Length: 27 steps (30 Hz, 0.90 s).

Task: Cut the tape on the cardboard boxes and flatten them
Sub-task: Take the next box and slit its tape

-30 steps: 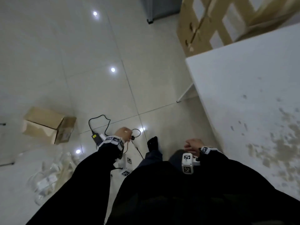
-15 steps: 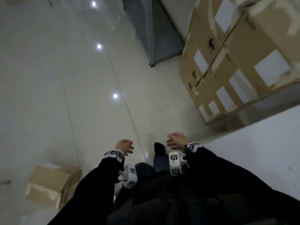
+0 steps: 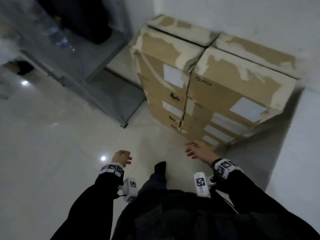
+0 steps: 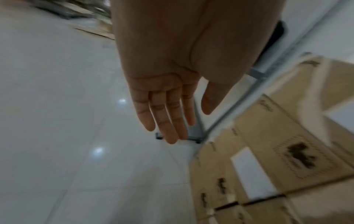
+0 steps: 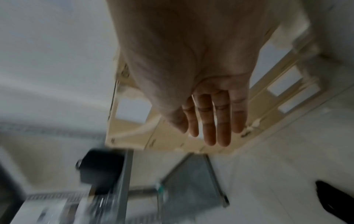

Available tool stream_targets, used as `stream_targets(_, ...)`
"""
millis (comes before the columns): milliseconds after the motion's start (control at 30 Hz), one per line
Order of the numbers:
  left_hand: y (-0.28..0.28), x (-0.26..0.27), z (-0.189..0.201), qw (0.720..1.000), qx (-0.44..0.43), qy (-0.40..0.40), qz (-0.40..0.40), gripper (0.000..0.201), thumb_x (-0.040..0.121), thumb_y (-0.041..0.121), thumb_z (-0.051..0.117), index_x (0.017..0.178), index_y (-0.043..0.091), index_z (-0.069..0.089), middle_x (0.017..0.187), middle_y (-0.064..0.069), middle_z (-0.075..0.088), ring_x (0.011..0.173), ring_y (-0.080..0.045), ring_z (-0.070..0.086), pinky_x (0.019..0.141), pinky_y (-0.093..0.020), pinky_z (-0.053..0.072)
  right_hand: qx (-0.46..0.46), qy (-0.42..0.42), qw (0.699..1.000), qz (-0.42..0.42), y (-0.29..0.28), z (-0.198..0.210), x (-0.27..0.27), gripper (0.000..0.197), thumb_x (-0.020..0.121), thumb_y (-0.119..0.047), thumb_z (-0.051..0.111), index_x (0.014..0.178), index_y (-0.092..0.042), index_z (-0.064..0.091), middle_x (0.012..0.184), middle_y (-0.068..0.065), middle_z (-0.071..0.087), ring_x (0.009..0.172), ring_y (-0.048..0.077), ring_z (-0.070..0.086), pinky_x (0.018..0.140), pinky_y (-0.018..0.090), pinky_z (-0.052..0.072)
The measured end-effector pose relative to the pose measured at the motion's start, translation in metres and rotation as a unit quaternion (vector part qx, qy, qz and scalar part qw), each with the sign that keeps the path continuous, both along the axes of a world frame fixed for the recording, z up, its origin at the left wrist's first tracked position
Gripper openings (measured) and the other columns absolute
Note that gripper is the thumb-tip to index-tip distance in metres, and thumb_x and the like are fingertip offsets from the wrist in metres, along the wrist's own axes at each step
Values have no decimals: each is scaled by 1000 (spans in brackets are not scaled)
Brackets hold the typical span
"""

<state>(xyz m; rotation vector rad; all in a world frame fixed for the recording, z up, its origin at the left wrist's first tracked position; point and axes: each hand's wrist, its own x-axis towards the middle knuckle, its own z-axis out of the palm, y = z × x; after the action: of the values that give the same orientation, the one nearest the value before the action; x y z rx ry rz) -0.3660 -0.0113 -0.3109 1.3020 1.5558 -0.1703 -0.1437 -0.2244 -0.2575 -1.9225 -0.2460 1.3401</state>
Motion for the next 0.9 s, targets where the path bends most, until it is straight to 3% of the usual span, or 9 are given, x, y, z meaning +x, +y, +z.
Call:
stream_targets(67, 29, 62, 13, 995, 43, -35, -85, 17, 98, 13, 47, 107, 2, 57, 90, -20, 65, 59, -18, 54, 50, -24, 36, -10, 9, 994, -109, -18, 6, 28, 17, 101, -14, 41, 108, -5, 53, 93, 13, 59, 71, 18, 54, 62, 22, 42)
stream_targets(133, 42, 127, 35, 979, 78, -88, -168, 15, 100, 14, 45, 105, 4, 56, 95, -21, 62, 59, -16, 53, 48, -20, 39, 6, -13, 974, -226, -43, 13, 49, 18, 101, -9, 39, 108, -3, 55, 90, 14, 60, 69, 18, 55, 63, 23, 44)
stream_targets(200, 44, 192, 64, 952, 90, -163, -241, 15, 101, 16, 44, 105, 6, 54, 90, -14, 61, 62, -13, 54, 50, -15, 40, 20, -67, 935, -347, -68, 22, 67, 19, 99, -5, 41, 104, -3, 59, 86, 13, 62, 66, 15, 57, 62, 22, 47)
stream_targets(300, 32, 277, 112, 898, 97, -291, -316, 12, 100, 17, 46, 95, 18, 57, 83, -2, 63, 70, -13, 59, 60, -14, 47, 53, -108, 857, -501, -95, 42, 97, 23, 97, -5, 42, 86, -14, 59, 63, -2, 67, 52, 6, 61, 52, 15, 49)
stream_targets(400, 20, 349, 146, 846, 173, -361, -352, 12, 97, 17, 51, 93, 24, 59, 86, 6, 63, 81, -11, 59, 74, -19, 48, 77, -159, 795, -580, -105, 56, 138, 22, 96, -7, 44, 83, -19, 57, 66, -3, 65, 58, 10, 62, 56, 19, 49)
stream_targets(500, 14, 406, 161, 841, 267, -314, -351, 15, 95, 19, 53, 106, 12, 59, 99, 0, 62, 89, -12, 56, 80, -20, 44, 97, -196, 772, -596, -98, 66, 187, 7, 96, -18, 50, 92, -17, 55, 83, 2, 60, 69, 10, 56, 63, 21, 46)
stream_targets(600, 11, 444, 157, 847, 296, -229, -376, 30, 93, 25, 55, 115, 6, 56, 110, -9, 63, 100, -23, 58, 90, -31, 44, 78, -188, 800, -565, -84, 65, 234, 29, 92, -40, 55, 110, -18, 51, 107, 5, 59, 82, 10, 57, 68, 24, 45)
stream_targets(733, 8, 461, 150, 854, 302, -113, -409, 40, 94, 36, 50, 121, 8, 47, 114, -10, 58, 102, -27, 56, 81, -33, 42, 44, -145, 863, -483, -68, 61, 271, 77, 83, -63, 52, 141, -15, 34, 135, -1, 48, 118, 15, 49, 99, 35, 40)
stream_targets(900, 8, 474, 149, 813, 342, 11, -471, 50, 99, 42, 36, 127, 2, 46, 126, -16, 50, 113, -34, 51, 85, -40, 41, -19, -142, 898, -417, -65, 49, 286, 63, 91, -60, 41, 136, -17, 44, 128, 0, 54, 115, 20, 52, 98, 35, 41)
